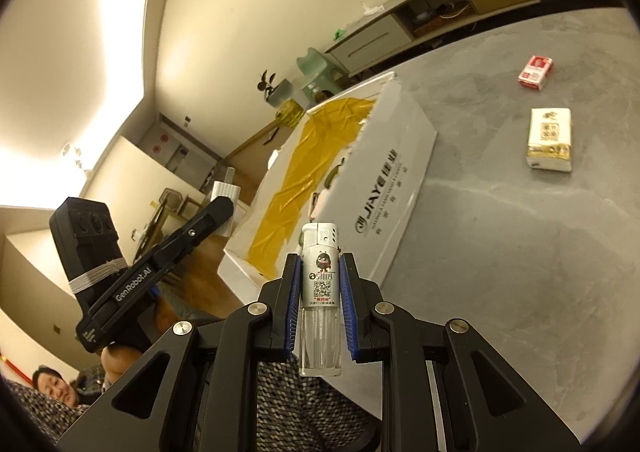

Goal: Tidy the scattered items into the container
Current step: 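Lift the charger and tube and carry them over the white box, then open the left tool to drop the charger while the right tool releases the tube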

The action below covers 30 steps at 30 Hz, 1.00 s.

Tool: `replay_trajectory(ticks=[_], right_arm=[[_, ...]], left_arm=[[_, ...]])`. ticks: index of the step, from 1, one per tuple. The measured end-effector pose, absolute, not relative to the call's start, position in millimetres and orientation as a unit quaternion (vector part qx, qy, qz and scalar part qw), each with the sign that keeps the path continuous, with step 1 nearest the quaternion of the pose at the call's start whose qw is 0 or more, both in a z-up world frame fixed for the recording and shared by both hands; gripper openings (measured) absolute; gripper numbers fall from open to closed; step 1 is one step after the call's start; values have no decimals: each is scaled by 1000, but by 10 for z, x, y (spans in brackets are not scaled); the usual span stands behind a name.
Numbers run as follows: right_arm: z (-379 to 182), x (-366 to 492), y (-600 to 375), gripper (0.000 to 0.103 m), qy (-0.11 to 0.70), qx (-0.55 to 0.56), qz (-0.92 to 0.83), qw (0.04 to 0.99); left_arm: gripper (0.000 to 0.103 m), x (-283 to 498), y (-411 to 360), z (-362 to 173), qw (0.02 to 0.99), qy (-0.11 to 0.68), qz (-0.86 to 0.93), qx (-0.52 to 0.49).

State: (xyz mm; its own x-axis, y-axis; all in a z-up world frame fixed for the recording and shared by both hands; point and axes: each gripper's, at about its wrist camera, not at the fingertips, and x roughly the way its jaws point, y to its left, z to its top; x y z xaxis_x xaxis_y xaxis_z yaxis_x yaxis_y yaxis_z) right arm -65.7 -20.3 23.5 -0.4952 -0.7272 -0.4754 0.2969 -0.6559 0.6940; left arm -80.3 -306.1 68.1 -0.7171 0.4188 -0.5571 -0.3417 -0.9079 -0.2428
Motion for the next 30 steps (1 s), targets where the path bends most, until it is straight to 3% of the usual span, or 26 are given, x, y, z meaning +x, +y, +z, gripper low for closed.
replay_trajectory(ticks=[11, 30], right_arm=[[681, -945, -654, 20, -229, 385, -826, 343], [952, -1782, -1193, 20, -123, 399, -846, 330]], left_arm=[[32, -958, -3529, 696, 201, -89, 924, -313], [32, -1414, -3321, 330, 235, -137, 889, -368]])
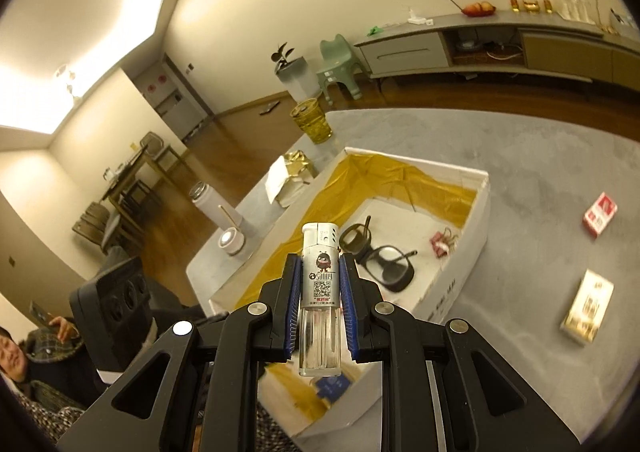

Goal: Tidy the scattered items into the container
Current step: 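Open the left tool to drop the charger while the right tool releases the tube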

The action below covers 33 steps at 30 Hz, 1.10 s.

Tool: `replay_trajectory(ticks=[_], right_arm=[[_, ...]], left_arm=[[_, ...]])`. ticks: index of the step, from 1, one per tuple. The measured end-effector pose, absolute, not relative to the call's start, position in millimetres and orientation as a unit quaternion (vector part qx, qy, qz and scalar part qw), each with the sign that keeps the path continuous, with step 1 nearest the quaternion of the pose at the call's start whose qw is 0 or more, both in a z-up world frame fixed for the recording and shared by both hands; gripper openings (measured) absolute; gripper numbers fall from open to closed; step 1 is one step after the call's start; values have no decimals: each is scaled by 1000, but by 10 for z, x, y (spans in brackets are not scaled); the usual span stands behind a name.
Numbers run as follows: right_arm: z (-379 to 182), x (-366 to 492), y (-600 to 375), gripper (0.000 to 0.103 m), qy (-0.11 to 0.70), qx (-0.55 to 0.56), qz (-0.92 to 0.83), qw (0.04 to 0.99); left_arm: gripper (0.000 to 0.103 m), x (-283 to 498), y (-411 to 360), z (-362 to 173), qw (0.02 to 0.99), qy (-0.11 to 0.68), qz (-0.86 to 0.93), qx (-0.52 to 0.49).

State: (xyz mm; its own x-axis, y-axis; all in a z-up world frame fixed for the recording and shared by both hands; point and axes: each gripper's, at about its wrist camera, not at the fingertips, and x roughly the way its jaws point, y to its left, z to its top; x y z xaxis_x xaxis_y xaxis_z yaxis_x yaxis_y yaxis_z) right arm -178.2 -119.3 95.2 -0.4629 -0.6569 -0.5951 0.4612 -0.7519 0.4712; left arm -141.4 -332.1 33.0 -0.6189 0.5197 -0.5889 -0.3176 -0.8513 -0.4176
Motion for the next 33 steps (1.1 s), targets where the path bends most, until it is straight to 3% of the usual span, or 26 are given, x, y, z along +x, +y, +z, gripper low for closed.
replay_trajectory(ticks=[14, 16, 17, 18, 33], right_arm=[[839, -2450, -1626, 20, -57, 421, -849, 315], [774, -2617, -1723, 22, -33, 420, -856, 299], [722, -2701, -1745, 32, -28, 420, -860, 287], [675, -2758, -1743, 39, -29, 422, -863, 277], [430, -2537, -1409, 39, -90, 438, -843, 300]], left_arm=[[32, -1637, -3190, 77, 236, -133, 866, -421], [34, -1672, -3189, 57, 233, -139, 864, -425], [38, -1686, -3196, 57, 230, -140, 864, -425], [39, -1698, -3210, 60, 228, -142, 865, -424], [39, -1621, -3153, 93, 213, -94, 883, -406]])
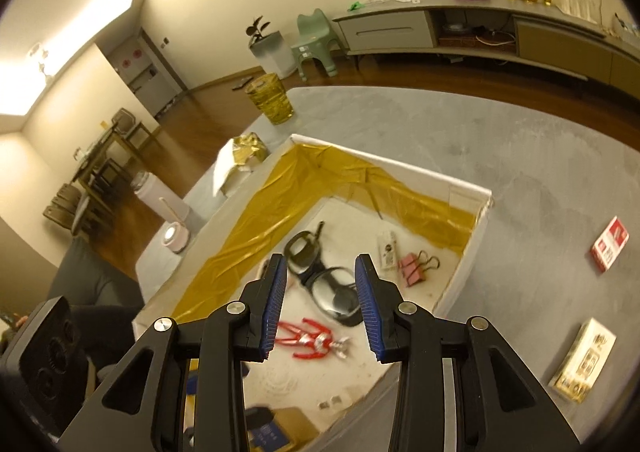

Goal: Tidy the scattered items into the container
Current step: 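Open the left tool to drop the charger while the right tool releases the tube, then move both tools back toward the tissue pack and red staple box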

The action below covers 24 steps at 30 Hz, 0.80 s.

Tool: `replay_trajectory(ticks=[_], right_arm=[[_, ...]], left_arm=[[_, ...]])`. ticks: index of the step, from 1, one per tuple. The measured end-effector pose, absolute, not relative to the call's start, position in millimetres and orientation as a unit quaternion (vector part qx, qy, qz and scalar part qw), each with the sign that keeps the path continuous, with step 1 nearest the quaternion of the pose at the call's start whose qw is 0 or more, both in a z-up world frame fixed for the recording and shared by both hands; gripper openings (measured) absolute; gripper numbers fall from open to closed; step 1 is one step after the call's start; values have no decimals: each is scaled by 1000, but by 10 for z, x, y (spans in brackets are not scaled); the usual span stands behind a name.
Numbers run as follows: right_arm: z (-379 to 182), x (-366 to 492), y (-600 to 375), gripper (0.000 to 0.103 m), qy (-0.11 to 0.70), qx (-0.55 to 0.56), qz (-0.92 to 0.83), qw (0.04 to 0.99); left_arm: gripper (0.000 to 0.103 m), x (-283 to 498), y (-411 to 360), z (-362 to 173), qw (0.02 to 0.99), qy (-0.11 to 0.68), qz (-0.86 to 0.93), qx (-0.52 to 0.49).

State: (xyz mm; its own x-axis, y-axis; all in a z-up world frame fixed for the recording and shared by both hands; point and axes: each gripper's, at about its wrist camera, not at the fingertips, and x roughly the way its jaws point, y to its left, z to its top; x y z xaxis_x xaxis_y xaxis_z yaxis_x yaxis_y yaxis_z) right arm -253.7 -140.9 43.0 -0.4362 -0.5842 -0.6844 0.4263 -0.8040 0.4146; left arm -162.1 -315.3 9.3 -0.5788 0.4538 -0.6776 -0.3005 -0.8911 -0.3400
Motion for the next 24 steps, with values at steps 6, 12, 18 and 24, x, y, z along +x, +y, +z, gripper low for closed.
replay_trajectory(ticks=[6, 12, 18, 24], right_arm=[[522, -2172, -1167, 37, -121, 417, -843, 319], [518, -1947, -992, 35, -147, 412, -840, 321], [457, -1753, -770, 35, -173, 411, -837, 316], [401, -1493, -538, 35, -196, 408, -832, 320]], left_arm=[[39, -1542, -3104, 196, 176, -37, 906, -384], [39, -1457, -3083, 243, 146, -7, 915, -376], [39, -1310, -2985, 276, 110, 42, 923, -367], [39, -1207, -2866, 360, 105, 59, 924, -362]])
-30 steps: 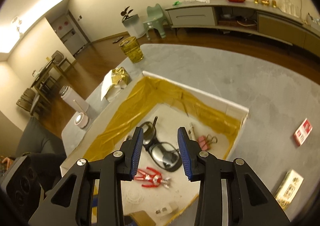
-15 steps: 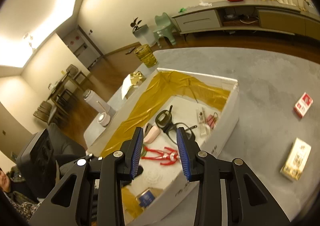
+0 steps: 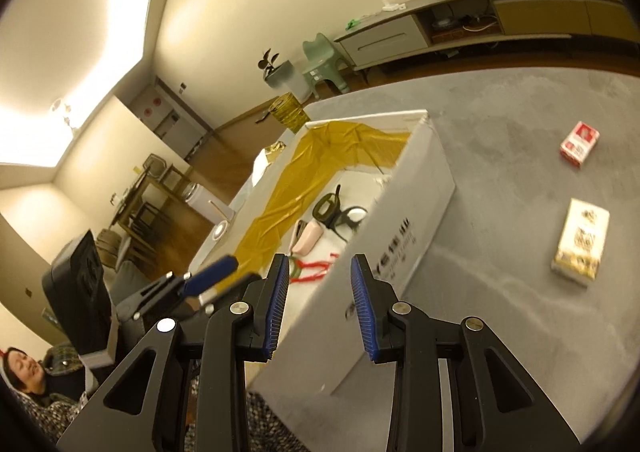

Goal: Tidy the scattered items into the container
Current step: 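Move both tools back toward the tissue pack and red staple box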

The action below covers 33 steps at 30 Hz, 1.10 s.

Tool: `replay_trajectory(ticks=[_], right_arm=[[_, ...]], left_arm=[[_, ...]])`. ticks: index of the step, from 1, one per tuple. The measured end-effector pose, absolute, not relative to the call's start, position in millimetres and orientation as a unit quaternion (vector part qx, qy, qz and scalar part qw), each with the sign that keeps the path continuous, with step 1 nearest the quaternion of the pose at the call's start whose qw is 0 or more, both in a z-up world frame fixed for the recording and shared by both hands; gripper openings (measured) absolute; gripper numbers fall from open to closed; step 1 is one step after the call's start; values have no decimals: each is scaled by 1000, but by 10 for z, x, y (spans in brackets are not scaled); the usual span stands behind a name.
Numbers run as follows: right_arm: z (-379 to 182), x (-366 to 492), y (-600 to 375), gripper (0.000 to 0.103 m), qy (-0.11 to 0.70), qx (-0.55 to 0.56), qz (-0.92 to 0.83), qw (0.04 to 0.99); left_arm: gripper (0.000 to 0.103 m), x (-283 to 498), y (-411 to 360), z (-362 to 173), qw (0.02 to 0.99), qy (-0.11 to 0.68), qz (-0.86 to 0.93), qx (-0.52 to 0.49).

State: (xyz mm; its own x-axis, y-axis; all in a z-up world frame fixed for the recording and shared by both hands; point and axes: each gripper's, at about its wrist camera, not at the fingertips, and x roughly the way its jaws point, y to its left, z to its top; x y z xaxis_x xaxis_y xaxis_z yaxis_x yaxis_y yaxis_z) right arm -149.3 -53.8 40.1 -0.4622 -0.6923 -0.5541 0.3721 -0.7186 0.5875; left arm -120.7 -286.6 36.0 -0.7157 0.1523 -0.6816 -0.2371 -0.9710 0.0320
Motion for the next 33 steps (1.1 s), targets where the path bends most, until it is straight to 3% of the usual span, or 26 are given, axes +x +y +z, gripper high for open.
replay_trajectory(ticks=[17, 26, 33], right_arm=[[122, -1093, 458, 35, -308, 381, -828, 273], [31, -1025, 916, 35, -335, 372, -835, 227], [-4, -1021, 1224, 36, -356, 364, -839, 194]], left_arm=[[39, -953, -2158, 608, 198, 35, 910, -363], [40, -1000, -1571, 470, 251, 41, 885, -390], [48, -1118, -1107, 297, 281, 42, 867, -410]])
